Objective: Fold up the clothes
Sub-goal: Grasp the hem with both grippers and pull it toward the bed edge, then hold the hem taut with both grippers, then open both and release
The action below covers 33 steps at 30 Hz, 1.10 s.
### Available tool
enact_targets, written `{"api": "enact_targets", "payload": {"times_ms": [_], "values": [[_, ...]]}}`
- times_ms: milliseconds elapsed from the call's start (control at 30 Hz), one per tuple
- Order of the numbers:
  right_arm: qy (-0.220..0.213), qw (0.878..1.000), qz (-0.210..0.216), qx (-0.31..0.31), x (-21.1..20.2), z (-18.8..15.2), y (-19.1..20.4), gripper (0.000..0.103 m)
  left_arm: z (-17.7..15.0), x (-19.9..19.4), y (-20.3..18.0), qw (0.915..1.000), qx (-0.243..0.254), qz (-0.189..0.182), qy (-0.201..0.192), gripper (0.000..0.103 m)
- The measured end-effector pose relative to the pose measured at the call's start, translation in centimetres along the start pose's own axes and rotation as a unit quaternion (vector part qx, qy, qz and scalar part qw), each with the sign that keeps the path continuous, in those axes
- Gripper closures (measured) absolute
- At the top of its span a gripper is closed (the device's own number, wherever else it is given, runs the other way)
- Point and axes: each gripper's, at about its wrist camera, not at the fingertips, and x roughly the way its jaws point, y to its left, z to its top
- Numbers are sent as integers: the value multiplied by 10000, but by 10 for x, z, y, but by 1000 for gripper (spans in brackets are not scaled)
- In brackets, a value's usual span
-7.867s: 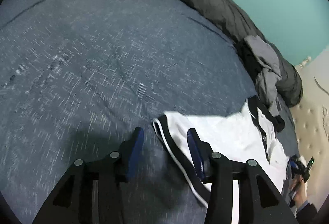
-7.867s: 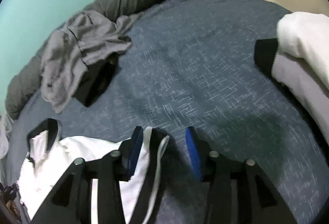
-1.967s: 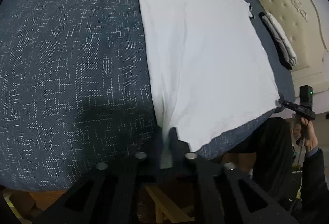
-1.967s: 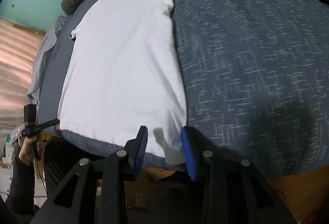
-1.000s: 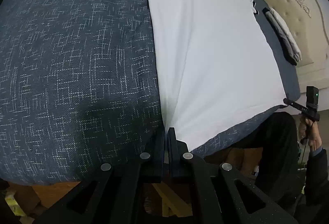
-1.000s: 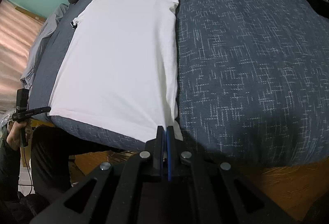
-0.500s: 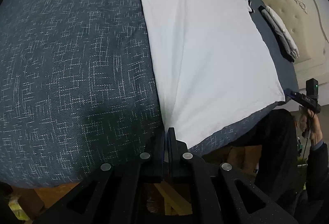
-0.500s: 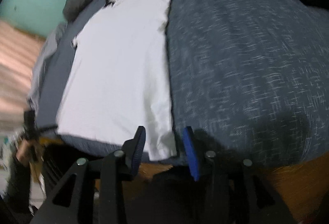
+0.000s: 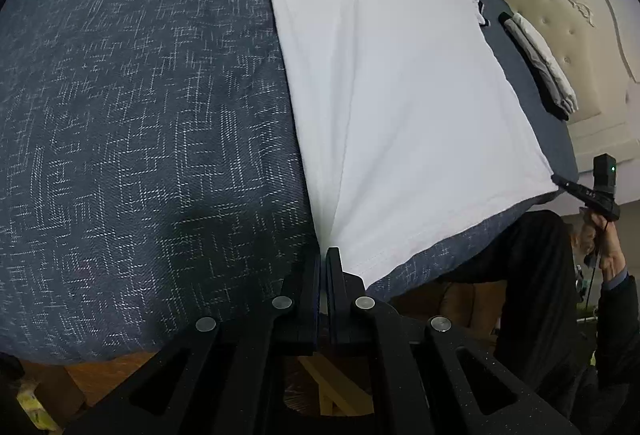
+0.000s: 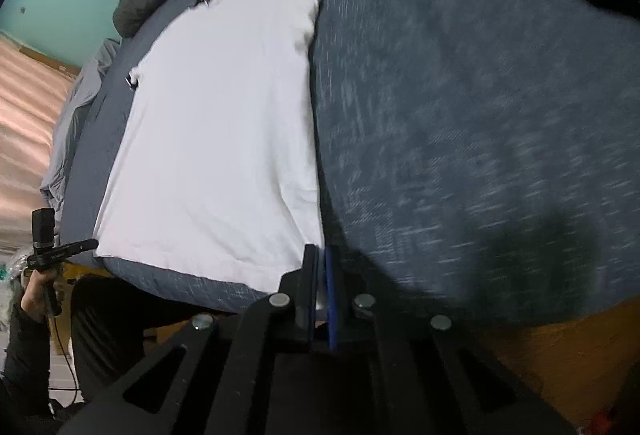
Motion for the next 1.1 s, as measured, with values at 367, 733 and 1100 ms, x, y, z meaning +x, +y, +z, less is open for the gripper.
{"api": "enact_targets", "payload": {"times_ms": [367, 733, 1100], "values": [[244, 9989, -374, -162, 18, -16, 1, 100, 0, 3, 13, 9999, -130, 6, 88, 100], [248, 9992, -298, -118, 28, -8, 11, 99, -5, -15, 38, 9987, -461, -200, -108, 80], [284, 9990, -314, -143, 36, -4, 19, 99, 47, -8, 53, 9922, -934, -396, -730, 66]]}}
